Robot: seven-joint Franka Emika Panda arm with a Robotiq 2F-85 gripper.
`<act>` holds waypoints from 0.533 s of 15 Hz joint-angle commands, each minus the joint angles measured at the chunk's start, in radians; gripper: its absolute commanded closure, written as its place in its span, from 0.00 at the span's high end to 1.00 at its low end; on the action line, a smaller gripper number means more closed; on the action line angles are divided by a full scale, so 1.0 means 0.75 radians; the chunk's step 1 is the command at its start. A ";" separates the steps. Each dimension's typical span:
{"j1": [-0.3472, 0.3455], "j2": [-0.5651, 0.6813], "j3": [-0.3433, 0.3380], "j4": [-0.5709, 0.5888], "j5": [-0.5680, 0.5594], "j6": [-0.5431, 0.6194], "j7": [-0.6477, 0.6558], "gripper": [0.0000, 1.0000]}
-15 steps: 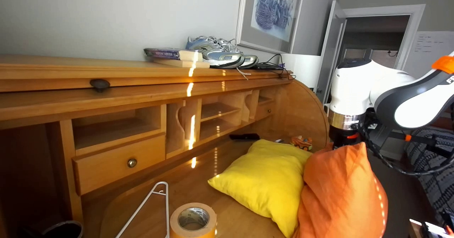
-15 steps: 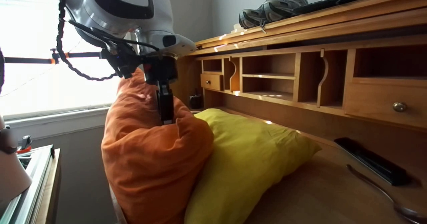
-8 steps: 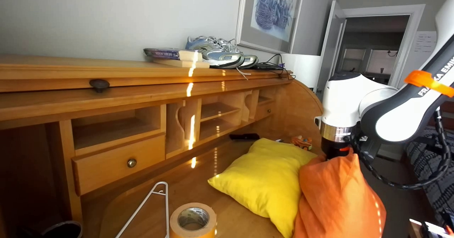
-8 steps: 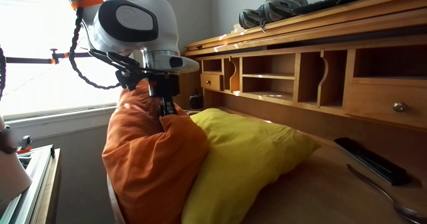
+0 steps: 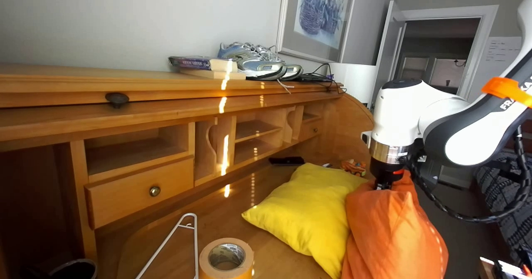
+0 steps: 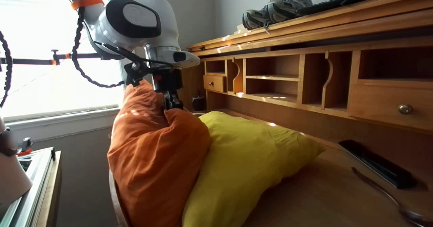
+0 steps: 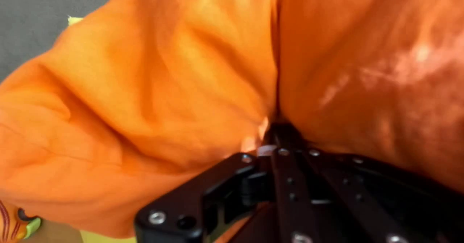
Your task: Put the orange pillow on the headrest of the chair
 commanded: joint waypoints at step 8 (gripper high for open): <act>-0.112 -0.278 0.330 -0.008 -0.109 -0.154 0.276 0.00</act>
